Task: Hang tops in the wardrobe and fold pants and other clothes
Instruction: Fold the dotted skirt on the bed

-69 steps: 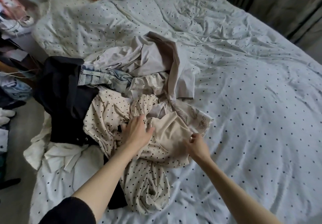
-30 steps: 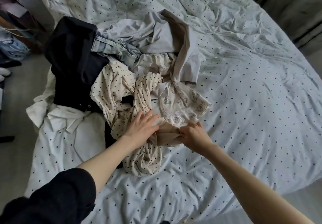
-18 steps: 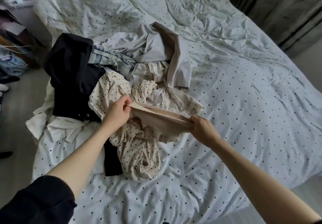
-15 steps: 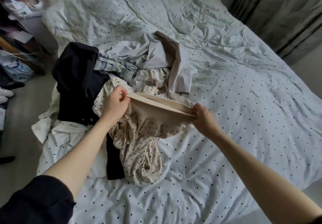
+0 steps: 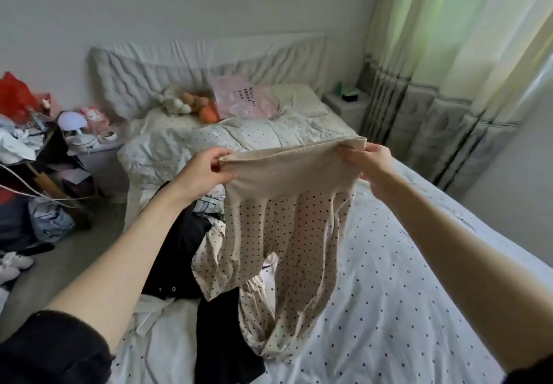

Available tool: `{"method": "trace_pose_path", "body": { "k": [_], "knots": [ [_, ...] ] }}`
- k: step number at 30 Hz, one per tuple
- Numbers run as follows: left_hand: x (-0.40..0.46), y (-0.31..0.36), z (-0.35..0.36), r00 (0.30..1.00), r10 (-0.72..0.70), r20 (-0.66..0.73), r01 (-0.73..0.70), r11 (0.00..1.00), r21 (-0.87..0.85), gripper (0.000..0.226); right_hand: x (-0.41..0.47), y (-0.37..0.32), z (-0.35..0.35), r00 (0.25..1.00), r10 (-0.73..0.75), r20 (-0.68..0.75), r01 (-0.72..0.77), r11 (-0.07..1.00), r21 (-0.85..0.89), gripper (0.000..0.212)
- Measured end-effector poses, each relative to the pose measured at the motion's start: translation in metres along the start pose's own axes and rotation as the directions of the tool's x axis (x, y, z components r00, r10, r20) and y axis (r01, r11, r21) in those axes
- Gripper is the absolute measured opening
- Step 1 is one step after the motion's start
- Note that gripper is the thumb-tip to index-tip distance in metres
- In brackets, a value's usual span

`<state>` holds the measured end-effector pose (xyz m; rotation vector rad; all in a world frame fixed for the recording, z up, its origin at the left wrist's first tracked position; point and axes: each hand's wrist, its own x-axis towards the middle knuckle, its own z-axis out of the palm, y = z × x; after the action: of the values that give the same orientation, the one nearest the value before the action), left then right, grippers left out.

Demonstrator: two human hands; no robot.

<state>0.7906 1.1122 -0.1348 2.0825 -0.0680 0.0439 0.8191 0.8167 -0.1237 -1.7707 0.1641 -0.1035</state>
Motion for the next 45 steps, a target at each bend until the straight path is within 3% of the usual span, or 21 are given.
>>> {"method": "trace_pose_path", "body": {
  "k": [5, 9, 12, 16, 21, 24, 27, 30, 36, 38, 41, 45],
  "knots": [
    [-0.027, 0.035, -0.008, 0.998, 0.067, 0.007, -0.068, 0.996, 0.052, 0.034, -0.03, -0.044, -0.022, 0.998, -0.065, -0.006, 0.065, 0.997, 0.04, 0.01],
    [-0.038, 0.058, -0.012, 0.987, 0.159, 0.002, -0.158, 0.985, -0.073, 0.028, -0.048, -0.067, -0.031, 0.993, -0.111, 0.039, 0.108, 0.993, 0.056, 0.022],
    [-0.052, 0.064, -0.014, 0.977, 0.209, 0.034, -0.2, 0.965, -0.17, 0.036, -0.063, -0.07, -0.036, 0.988, -0.132, 0.08, 0.128, 0.99, 0.055, 0.032],
    [-0.061, 0.067, -0.022, 0.961, 0.269, -0.069, -0.27, 0.963, 0.002, 0.033, -0.071, -0.067, -0.047, 0.983, -0.141, 0.122, 0.142, 0.99, 0.0, 0.035],
    [-0.068, 0.07, -0.024, 0.95, 0.3, 0.086, -0.312, 0.906, 0.285, 0.055, -0.067, -0.062, -0.051, 0.962, -0.243, 0.125, 0.253, 0.965, -0.07, 0.011],
    [-0.068, 0.07, -0.02, 0.945, 0.296, 0.141, -0.326, 0.899, 0.294, 0.054, -0.057, -0.062, -0.056, 0.94, -0.295, 0.174, 0.311, 0.947, -0.078, 0.019],
    [-0.064, 0.064, -0.022, 0.958, 0.259, 0.127, -0.288, 0.859, 0.424, 0.038, -0.052, -0.064, -0.063, 0.903, -0.314, 0.292, 0.366, 0.919, -0.144, 0.022],
    [-0.057, 0.056, -0.032, 0.981, 0.178, 0.077, -0.19, 0.817, 0.545, 0.02, -0.055, -0.065, -0.057, 0.822, -0.369, 0.434, 0.499, 0.834, -0.236, 0.033],
    [-0.054, 0.045, -0.041, 0.999, -0.006, 0.047, -0.029, 0.717, 0.697, 0.027, -0.057, -0.061, -0.04, 0.769, -0.333, 0.546, 0.605, 0.655, -0.453, 0.042],
    [-0.056, 0.037, -0.042, 0.999, -0.03, 0.031, -0.003, 0.67, 0.743, 0.017, -0.053, -0.06, -0.038, 0.756, -0.337, 0.56, 0.633, 0.591, -0.5, 0.039],
    [-0.059, 0.028, -0.041, 0.997, 0.06, -0.046, -0.005, 0.662, 0.75, 0.003, -0.048, -0.06, -0.035, 0.747, -0.343, 0.569, 0.65, 0.555, -0.519, 0.033],
    [-0.056, 0.032, -0.042, 0.944, 0.247, -0.221, -0.071, 0.8, 0.595, 0.008, -0.041, -0.058, -0.034, 0.772, -0.375, 0.513, 0.614, 0.65, -0.448, 0.039]
  ]
}}
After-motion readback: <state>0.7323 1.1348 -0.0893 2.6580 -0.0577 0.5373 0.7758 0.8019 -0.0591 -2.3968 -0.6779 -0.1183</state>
